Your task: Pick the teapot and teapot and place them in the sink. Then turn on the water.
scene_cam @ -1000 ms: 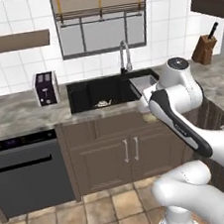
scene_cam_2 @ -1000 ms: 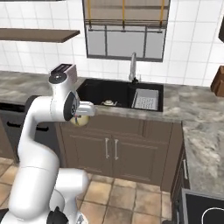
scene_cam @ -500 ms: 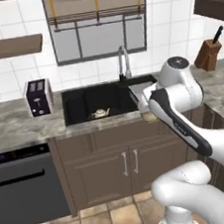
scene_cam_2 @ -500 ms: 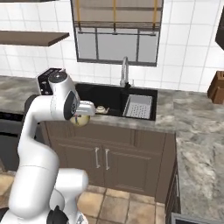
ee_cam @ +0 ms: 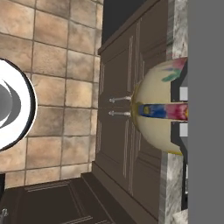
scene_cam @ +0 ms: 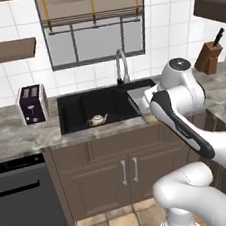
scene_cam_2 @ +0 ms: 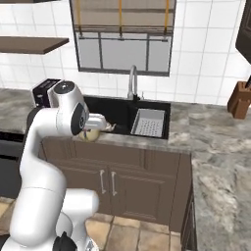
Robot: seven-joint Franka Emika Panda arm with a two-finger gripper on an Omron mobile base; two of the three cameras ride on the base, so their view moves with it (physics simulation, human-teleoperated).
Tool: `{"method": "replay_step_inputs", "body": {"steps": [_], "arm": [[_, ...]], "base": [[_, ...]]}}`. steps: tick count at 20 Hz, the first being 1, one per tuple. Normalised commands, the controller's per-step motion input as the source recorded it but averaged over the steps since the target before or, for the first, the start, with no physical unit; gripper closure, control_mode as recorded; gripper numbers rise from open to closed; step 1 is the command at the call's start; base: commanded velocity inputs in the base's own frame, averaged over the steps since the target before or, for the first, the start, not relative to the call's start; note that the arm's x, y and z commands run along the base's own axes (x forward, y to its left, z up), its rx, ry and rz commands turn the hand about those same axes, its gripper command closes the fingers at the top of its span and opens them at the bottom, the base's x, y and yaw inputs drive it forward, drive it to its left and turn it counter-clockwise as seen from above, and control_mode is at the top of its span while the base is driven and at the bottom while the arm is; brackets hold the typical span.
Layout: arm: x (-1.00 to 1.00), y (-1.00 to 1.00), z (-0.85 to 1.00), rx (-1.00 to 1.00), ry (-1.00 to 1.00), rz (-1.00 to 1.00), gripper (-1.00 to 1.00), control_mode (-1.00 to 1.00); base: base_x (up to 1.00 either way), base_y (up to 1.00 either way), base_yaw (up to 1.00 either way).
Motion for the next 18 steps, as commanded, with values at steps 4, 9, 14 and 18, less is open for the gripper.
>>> {"method": "replay_step_inputs", "body": {"steps": [4,9,14,18], "arm": [[0.00,0.00,0.00,0.00,0.00,0.00,1.00,1.00],[0.00,0.00,0.00,0.00,0.00,0.00,1.00,1.00],[0.00,0.00,0.00,0.00,0.00,0.00,1.00,1.00],[0.00,0.00,0.00,0.00,0.00,0.00,1.00,1.00]], "base": [[0.53,-0.18,-0.07],[0.47,-0.21,-0.07],[0.48,-0.20,-0.07],[0.52,-0.13,-0.06]]}}
